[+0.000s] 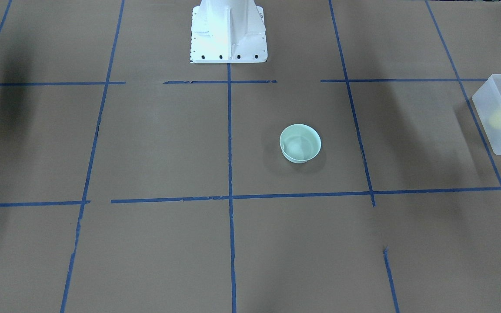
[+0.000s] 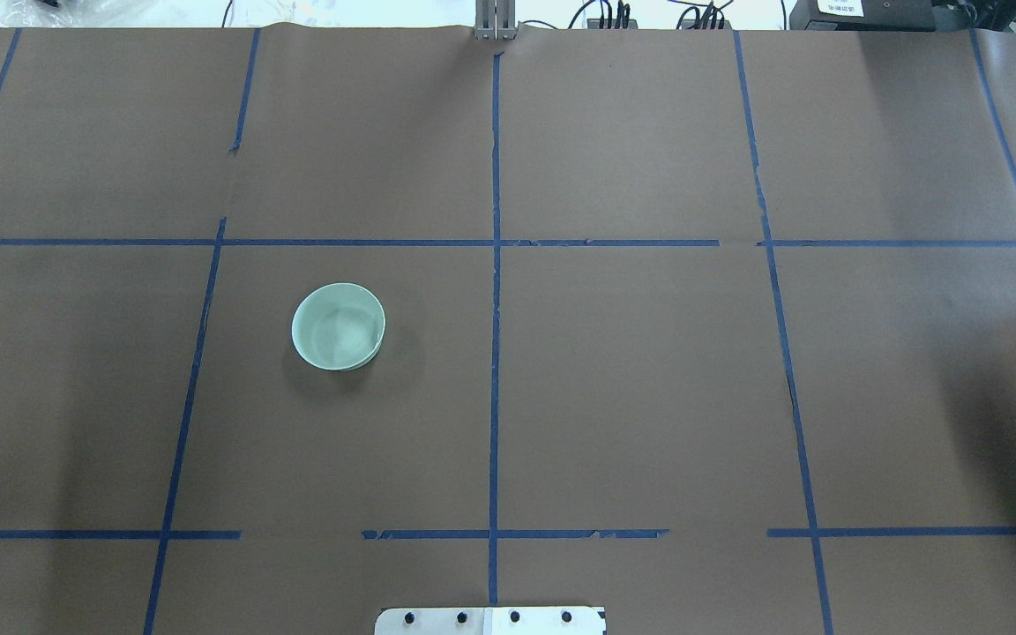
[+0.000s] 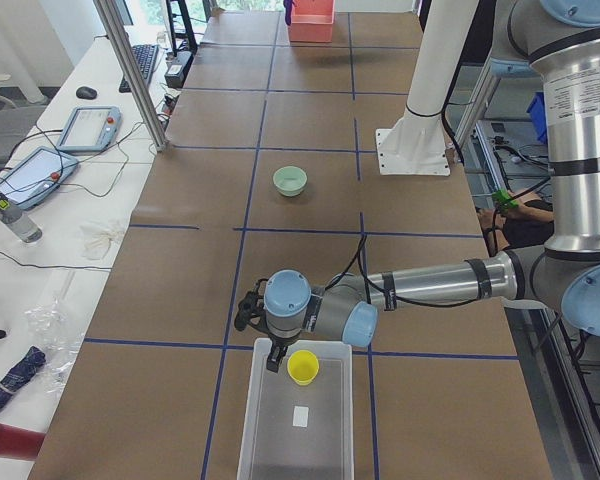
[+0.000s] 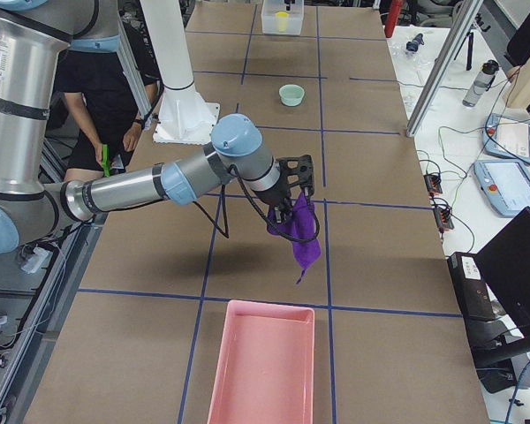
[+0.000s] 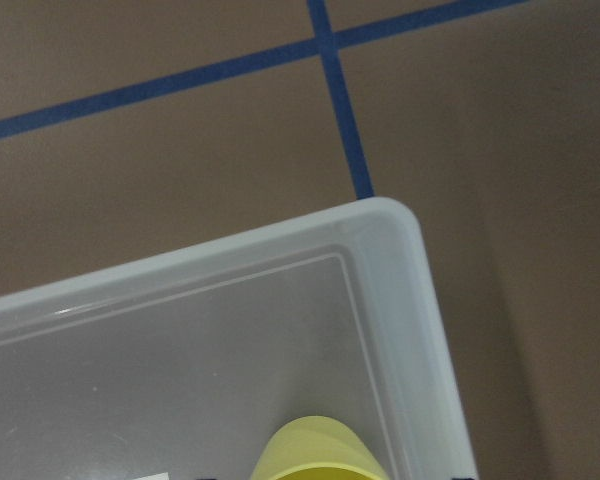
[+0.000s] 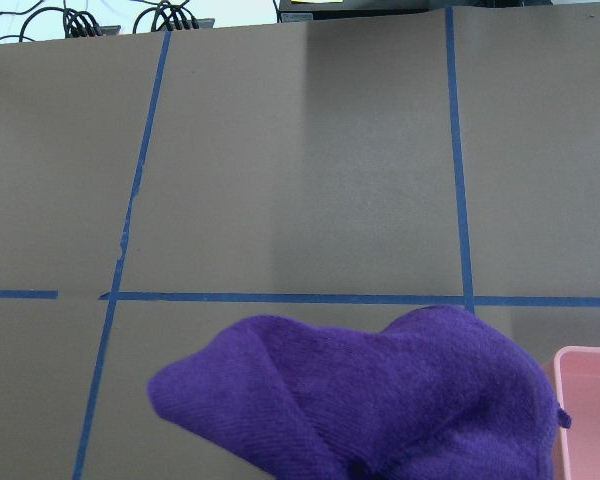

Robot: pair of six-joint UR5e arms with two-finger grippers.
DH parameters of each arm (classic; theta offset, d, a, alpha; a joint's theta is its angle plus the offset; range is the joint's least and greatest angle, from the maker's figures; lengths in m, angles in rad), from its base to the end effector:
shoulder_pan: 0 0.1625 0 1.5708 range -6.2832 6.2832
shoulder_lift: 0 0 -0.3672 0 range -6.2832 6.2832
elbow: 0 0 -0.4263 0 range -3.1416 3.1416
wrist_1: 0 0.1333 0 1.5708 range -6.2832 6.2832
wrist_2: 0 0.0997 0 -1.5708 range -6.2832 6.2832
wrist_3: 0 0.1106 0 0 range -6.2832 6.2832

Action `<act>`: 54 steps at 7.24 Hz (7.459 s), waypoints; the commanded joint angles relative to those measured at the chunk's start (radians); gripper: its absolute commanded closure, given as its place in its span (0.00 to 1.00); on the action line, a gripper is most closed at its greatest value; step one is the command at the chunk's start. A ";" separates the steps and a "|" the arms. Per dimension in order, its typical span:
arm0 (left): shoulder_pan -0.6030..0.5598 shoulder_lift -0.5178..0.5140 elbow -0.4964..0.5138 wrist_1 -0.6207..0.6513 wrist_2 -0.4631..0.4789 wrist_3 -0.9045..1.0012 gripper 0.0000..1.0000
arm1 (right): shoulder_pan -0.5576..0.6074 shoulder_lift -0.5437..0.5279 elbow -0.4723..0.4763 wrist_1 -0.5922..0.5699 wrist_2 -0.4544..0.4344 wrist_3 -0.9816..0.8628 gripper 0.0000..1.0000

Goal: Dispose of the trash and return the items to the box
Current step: 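Drop the cup into the bin while the right gripper carries the cloth to the tray, then release the cloth into the pink tray while the left gripper reaches the bowl, then grasp the rim of the pale green bowl with the left gripper, then lift the green bowl and carry it to the clear bin with the left gripper, then lower the green bowl into the clear bin and open the left gripper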

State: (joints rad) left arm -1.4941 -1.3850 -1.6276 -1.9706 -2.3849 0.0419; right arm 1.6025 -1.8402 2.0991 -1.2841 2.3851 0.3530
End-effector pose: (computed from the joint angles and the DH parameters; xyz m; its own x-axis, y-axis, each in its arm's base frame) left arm -0.0166 -0.4740 0.6247 0.6659 0.2866 -0.6888 -0.1018 0.9496 0.2966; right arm 0.0668 -0.4371 0.4205 0.6456 -0.0382 0.7627 -0.2667 0.9246 0.2720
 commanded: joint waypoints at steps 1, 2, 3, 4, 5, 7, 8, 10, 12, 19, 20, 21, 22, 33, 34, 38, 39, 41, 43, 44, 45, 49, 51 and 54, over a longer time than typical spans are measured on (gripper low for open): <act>-0.064 -0.005 -0.214 0.116 0.024 -0.046 0.00 | 0.046 -0.011 -0.001 -0.082 -0.068 -0.188 1.00; -0.049 -0.018 -0.292 0.116 0.076 -0.206 0.00 | 0.094 -0.005 -0.005 -0.186 -0.133 -0.357 1.00; 0.024 -0.058 -0.328 0.116 0.078 -0.335 0.00 | 0.117 0.007 -0.058 -0.220 -0.209 -0.525 1.00; 0.084 -0.109 -0.330 0.115 0.075 -0.443 0.00 | 0.163 0.034 -0.156 -0.218 -0.216 -0.631 1.00; 0.163 -0.143 -0.331 0.107 0.078 -0.564 0.00 | 0.197 0.059 -0.244 -0.210 -0.216 -0.700 1.00; 0.280 -0.164 -0.321 0.014 0.078 -0.751 0.00 | 0.206 0.062 -0.399 -0.170 -0.214 -0.761 1.00; 0.319 -0.167 -0.304 -0.037 0.081 -0.831 0.00 | 0.206 0.062 -0.456 -0.141 -0.216 -0.764 1.00; 0.411 -0.193 -0.301 -0.074 0.114 -0.954 0.00 | 0.209 0.067 -0.497 -0.109 -0.207 -0.747 0.00; 0.506 -0.233 -0.301 -0.111 0.165 -1.094 0.00 | 0.208 0.117 -0.484 -0.147 -0.167 -0.648 0.00; 0.836 -0.433 -0.209 -0.036 0.456 -1.404 0.01 | -0.037 0.161 -0.330 -0.185 -0.026 -0.220 0.00; 0.866 -0.448 -0.193 -0.016 0.482 -1.410 0.01 | -0.047 0.161 -0.330 -0.184 -0.030 -0.220 0.00; 0.893 -0.491 -0.146 -0.016 0.490 -1.422 0.02 | -0.047 0.162 -0.330 -0.181 -0.035 -0.223 0.00; 0.893 -0.509 -0.105 -0.017 0.492 -1.422 0.04 | -0.047 0.162 -0.330 -0.181 -0.035 -0.223 0.00; 0.688 -0.503 -0.279 0.151 0.339 -1.314 1.00 | -0.053 0.165 -0.324 -0.179 -0.037 -0.235 0.00; 0.651 -0.502 -0.328 0.239 0.339 -1.232 1.00 | -0.055 0.165 -0.324 -0.179 -0.037 -0.235 0.00; 0.430 -0.407 -0.370 0.352 0.320 -0.829 1.00 | -0.059 0.168 -0.337 -0.181 -0.084 -0.239 0.00; 0.337 -0.390 -0.333 0.355 0.223 -0.677 1.00 | -0.059 0.168 -0.338 -0.184 -0.090 -0.259 0.00; 0.168 -0.366 -0.220 0.357 0.181 -0.408 1.00 | -0.058 0.154 -0.365 -0.192 -0.073 -0.363 0.00; 0.033 -0.332 -0.094 0.358 0.124 -0.172 1.00 | -0.038 0.156 -0.437 -0.190 0.006 -0.364 0.00; -0.025 -0.325 -0.021 0.354 0.118 -0.112 1.00 | -0.026 0.159 -0.462 -0.184 0.046 -0.364 0.00; -0.087 -0.325 0.071 0.352 0.118 -0.014 1.00 | -0.018 0.159 -0.462 -0.185 0.051 -0.355 0.00; -0.222 -0.307 0.325 0.348 0.124 0.249 1.00 | -0.018 0.164 -0.449 -0.181 0.048 -0.350 0.00; -0.227 -0.211 0.327 0.299 0.125 0.263 1.00 | -0.018 0.159 -0.435 -0.181 0.048 -0.348 0.00; -0.227 -0.089 0.331 0.141 0.231 0.265 1.00 | -0.018 0.154 -0.422 -0.181 0.046 -0.348 0.00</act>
State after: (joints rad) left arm -1.7209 -1.5168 -1.2971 -1.7780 -2.1814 0.3051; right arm 1.5846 -1.6844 1.6710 -1.4650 2.4316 0.0045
